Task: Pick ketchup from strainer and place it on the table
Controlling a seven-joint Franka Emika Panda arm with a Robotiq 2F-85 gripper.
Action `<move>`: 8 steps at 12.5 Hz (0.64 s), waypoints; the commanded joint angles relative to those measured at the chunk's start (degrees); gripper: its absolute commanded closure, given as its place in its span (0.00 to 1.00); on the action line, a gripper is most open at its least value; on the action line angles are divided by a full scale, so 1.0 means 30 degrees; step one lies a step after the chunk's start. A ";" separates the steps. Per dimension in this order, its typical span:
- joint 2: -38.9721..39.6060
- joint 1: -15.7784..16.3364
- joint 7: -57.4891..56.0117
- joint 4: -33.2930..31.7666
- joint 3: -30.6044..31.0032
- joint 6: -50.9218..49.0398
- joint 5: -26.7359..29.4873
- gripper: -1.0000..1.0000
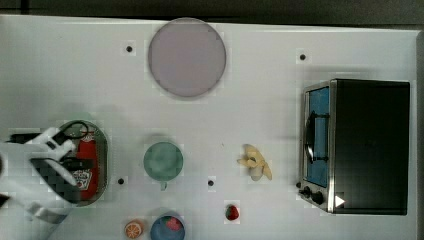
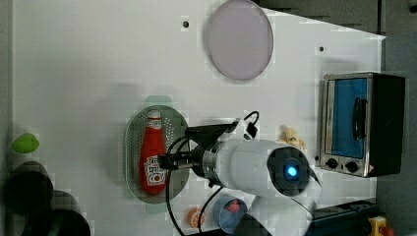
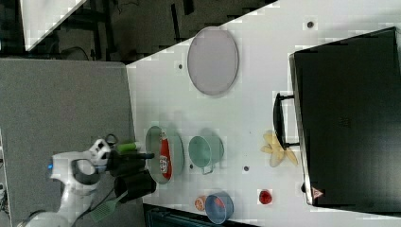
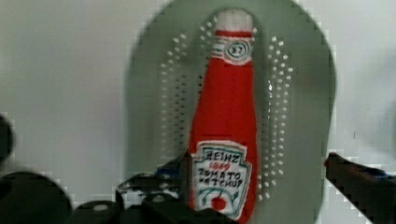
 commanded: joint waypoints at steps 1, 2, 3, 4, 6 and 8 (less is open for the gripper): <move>0.1366 -0.0214 0.2577 -0.0210 0.0153 0.1678 -0.1105 0.00; 0.2049 -0.0125 0.3196 -0.0193 0.0035 0.2121 -0.1794 0.00; 0.2681 -0.0028 0.3890 -0.0163 -0.0078 0.2716 -0.2472 0.00; 0.3234 0.0105 0.4471 -0.0163 -0.0264 0.3107 -0.3299 0.00; 0.4118 0.0410 0.5540 -0.0097 -0.0705 0.3556 -0.5054 0.00; 0.4838 0.0675 0.6561 0.0005 -0.0898 0.4513 -0.5733 0.00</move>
